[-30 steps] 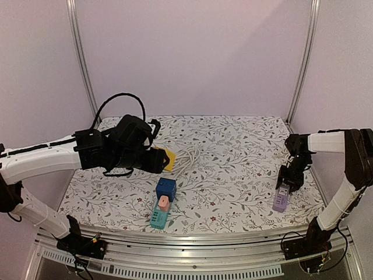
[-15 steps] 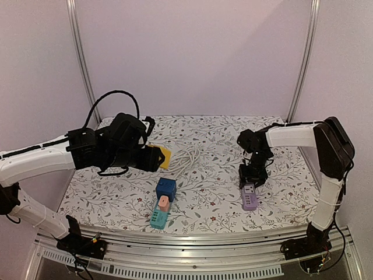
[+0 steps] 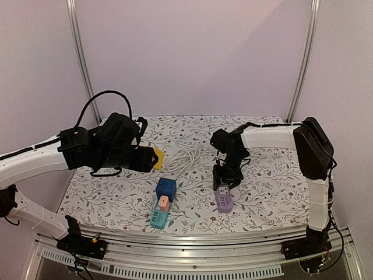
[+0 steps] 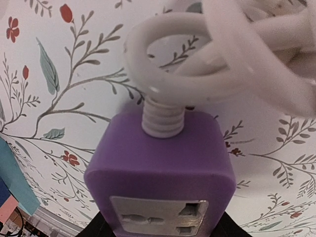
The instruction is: Insert the plug
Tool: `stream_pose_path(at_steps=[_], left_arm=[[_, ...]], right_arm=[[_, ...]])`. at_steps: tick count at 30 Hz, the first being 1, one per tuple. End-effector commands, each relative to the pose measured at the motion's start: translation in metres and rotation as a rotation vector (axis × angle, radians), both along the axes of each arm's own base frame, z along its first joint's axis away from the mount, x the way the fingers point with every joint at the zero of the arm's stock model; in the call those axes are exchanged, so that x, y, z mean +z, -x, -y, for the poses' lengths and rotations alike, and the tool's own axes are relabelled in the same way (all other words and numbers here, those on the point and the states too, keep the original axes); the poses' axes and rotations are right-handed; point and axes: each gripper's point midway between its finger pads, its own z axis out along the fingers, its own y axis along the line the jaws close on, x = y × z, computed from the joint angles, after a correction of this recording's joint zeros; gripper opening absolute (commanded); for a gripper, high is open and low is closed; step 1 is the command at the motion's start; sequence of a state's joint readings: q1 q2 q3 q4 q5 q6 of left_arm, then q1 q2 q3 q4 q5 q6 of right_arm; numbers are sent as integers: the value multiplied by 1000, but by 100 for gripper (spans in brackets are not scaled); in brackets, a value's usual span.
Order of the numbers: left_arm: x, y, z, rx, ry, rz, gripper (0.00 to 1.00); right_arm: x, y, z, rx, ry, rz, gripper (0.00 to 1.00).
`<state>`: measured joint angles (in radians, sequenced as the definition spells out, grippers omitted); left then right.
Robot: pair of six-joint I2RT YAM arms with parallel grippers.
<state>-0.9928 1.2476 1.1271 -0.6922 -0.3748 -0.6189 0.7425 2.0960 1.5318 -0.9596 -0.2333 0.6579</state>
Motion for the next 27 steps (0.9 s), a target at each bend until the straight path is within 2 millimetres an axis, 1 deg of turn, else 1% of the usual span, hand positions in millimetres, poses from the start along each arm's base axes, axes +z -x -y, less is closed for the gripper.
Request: stream_pose_path(at_steps=[1, 4, 6, 9, 11, 14, 15, 17, 20, 24, 27], left_arm=[[5, 3, 2, 10, 35, -50, 0], [10, 4, 7, -1, 61, -83, 0], [10, 4, 9, -8, 63, -87, 0], [10, 5, 11, -27, 74, -88, 0], [9, 9, 17, -69, 95, -105, 0], [0, 10, 19, -59, 99, -162, 0], [-3, 11, 21, -64, 93, -180, 0], [-10, 14, 26, -79, 84, -217, 0], [-17, 17, 33, -95, 89, -261, 0], [-20, 17, 39, -96, 91, -290, 0], [-21, 16, 40, -83, 78, -307, 0]], right_arm=[[-2, 12, -27, -32, -84, -80, 35], [7, 15, -42, -35, -125, -86, 34], [11, 22, -54, -18, -148, -93, 34], [11, 30, -65, 10, -154, -101, 34], [9, 34, -65, 17, -146, -108, 34], [8, 39, -61, 5, -127, -127, 35], [7, 42, -59, -7, -118, -139, 37], [4, 45, -57, -22, -104, -161, 43], [2, 48, -57, -26, -106, -178, 49], [9, 48, -74, -1, -197, -195, 56], [14, 49, -85, 26, -266, -203, 61]])
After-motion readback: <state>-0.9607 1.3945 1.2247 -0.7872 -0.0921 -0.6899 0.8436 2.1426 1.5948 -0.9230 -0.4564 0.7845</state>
